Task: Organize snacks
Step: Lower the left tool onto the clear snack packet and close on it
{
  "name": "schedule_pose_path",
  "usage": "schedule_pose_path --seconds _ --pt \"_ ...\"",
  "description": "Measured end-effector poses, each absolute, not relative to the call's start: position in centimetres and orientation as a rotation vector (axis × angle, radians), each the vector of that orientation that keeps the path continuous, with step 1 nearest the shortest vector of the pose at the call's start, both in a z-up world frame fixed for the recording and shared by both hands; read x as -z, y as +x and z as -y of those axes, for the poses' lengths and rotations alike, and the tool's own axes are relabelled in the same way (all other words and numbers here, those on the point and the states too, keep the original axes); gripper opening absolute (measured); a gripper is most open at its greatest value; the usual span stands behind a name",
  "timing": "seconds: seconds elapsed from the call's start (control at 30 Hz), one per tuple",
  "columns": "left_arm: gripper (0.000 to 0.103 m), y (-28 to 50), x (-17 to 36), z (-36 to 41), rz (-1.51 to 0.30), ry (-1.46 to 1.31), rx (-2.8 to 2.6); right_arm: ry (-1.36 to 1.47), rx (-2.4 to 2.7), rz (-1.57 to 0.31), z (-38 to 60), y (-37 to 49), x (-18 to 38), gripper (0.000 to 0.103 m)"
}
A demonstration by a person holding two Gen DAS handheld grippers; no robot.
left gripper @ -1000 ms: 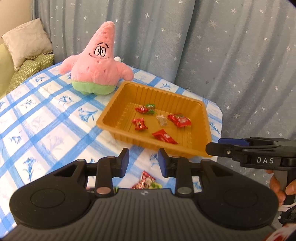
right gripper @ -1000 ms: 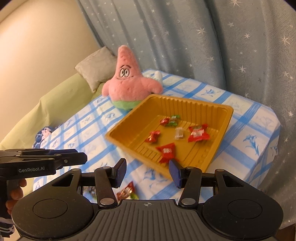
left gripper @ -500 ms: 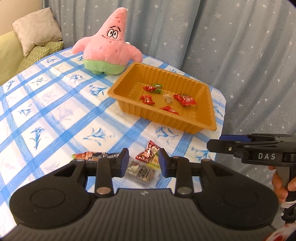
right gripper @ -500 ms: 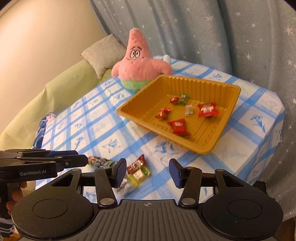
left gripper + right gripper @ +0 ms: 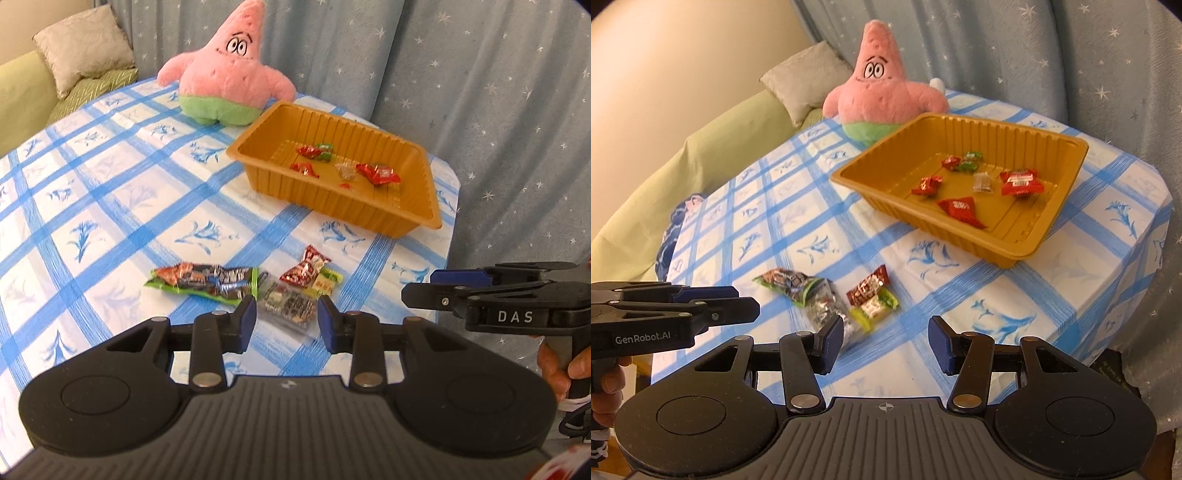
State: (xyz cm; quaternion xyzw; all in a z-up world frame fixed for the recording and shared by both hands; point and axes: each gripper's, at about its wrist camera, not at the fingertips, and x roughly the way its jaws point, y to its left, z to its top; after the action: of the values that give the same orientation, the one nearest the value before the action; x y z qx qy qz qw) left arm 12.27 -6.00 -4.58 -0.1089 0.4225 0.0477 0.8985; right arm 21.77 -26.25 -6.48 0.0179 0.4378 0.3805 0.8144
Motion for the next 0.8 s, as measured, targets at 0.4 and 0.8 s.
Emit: schedule_pose_path --seconds 0.4,0.8 --pt "0.051 13.2 7.0 6.5 -0.928 -0.241 -0.120 0.022 -0.812 -0.980 25.6 22.3 8.4 0.051" --pt "0.061 15.8 9.3 7.2 -0.967 -0.232 -0.135 0.019 -0.810 -1.004 25.2 23.7 9.2 0.051"
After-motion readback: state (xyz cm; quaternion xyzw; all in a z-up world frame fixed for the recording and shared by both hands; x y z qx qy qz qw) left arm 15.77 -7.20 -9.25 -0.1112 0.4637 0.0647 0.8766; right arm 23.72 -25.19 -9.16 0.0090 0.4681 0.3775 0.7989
